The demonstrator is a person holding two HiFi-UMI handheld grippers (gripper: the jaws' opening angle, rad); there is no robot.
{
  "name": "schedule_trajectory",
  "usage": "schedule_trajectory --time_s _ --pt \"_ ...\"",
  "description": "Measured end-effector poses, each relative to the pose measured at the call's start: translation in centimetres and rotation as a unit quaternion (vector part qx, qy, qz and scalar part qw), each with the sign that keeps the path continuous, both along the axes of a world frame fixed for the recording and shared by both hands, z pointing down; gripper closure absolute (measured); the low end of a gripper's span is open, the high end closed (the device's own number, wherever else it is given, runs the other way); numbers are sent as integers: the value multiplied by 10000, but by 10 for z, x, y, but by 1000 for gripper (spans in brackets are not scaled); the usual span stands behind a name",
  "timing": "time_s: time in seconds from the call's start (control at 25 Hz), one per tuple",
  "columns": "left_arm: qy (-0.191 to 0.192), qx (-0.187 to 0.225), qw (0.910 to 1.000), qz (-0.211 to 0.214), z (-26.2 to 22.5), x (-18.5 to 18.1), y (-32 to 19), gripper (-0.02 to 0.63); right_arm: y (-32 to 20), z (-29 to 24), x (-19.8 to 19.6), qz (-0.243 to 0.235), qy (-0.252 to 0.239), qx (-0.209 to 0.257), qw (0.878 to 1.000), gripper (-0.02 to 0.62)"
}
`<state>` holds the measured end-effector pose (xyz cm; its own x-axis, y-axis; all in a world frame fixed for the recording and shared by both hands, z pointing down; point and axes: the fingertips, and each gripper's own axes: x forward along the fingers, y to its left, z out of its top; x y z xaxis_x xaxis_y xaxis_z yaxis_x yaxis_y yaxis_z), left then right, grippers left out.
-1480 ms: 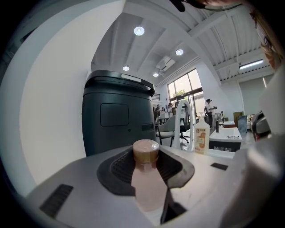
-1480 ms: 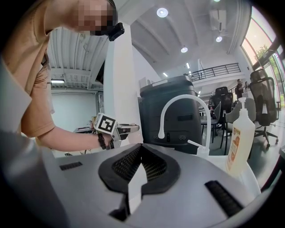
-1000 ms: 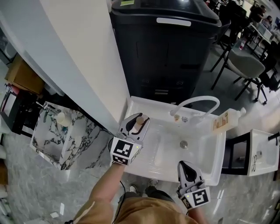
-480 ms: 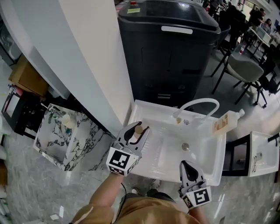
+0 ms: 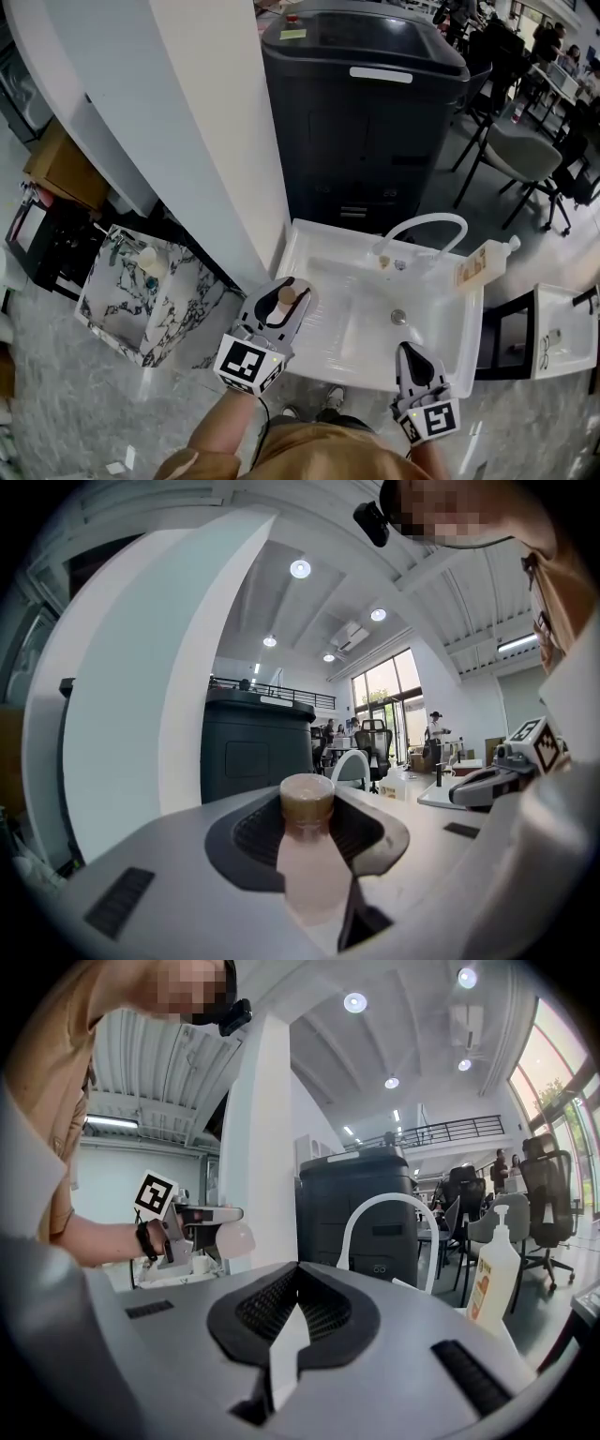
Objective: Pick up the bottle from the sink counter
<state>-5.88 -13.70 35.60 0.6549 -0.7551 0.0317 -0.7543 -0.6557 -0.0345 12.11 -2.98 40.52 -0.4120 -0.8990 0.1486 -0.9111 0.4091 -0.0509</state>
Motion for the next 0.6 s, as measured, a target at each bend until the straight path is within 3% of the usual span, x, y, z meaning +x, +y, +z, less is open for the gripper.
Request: schedule_trajectory --time_s 0.6 --pt "213 127 9995 -186 -40 -33 42 479 -3 -20 19 222 195 261 9992 595"
